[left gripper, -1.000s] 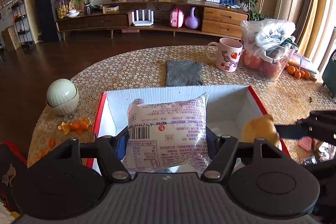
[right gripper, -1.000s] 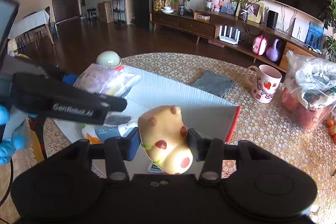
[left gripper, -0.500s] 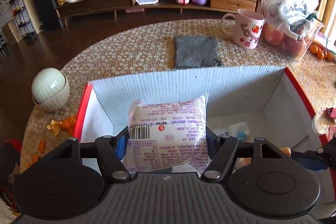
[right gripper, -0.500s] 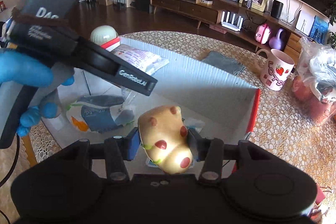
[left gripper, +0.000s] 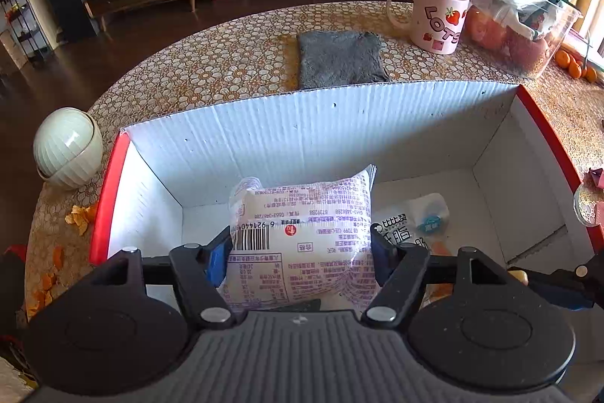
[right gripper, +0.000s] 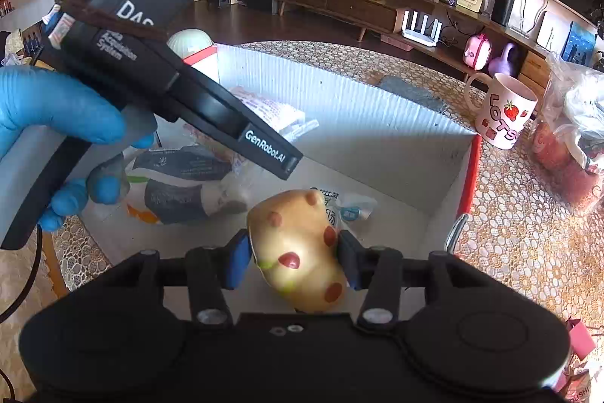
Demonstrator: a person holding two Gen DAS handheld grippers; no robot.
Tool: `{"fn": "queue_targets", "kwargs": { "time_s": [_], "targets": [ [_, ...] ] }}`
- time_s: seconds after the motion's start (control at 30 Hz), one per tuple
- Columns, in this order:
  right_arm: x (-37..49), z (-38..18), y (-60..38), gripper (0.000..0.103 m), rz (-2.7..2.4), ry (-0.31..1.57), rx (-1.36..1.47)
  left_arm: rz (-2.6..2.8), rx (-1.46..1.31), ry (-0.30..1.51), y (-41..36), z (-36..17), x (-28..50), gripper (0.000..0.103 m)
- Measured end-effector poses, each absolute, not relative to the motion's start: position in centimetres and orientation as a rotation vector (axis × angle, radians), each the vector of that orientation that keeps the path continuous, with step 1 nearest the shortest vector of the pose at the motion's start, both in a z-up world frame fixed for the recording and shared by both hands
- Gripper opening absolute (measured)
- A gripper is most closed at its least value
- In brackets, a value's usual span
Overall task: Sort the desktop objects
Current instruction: 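Carry the bread bag with the left gripper while the right gripper carries the toy to the box, then open the left gripper over the box while the right gripper releases the toy inside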
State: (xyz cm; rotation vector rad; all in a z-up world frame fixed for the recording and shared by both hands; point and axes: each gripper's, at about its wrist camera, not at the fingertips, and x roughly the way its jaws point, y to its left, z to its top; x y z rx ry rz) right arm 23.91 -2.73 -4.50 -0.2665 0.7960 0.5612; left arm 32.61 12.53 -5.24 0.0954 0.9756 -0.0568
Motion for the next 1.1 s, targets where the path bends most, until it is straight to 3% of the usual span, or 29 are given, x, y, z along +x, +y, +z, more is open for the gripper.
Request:
{"fn": "queue_targets", "kwargs": {
  "time_s": [0.1, 0.23, 0.53, 1.1],
  "targets": [
    [23.7, -4.4, -3.0, 0.051, 0.564, 0.793, -0.262, -0.043, 0.095, 0.966, 12.6, -5.1, 32.5, 0.074],
    [23.7, -4.1, -3.5, 0.065, 0.558, 0.791, -0.24, -0.019, 0.072, 0.944, 12.9, -4.4, 32.2, 0.077],
    [22.5, -2.9, -4.1, 0.077, 0.549, 0.763, -0.208, -0.023, 0.053, 0.895, 12.7, -2.8, 30.8, 0.081],
    [19.4, 0.1, -7.2, 0.091, 0.527, 0.69, -0.158, -0.05, 0.04, 0.838, 11.6, -0.5, 26.8, 0.081]
  ]
}}
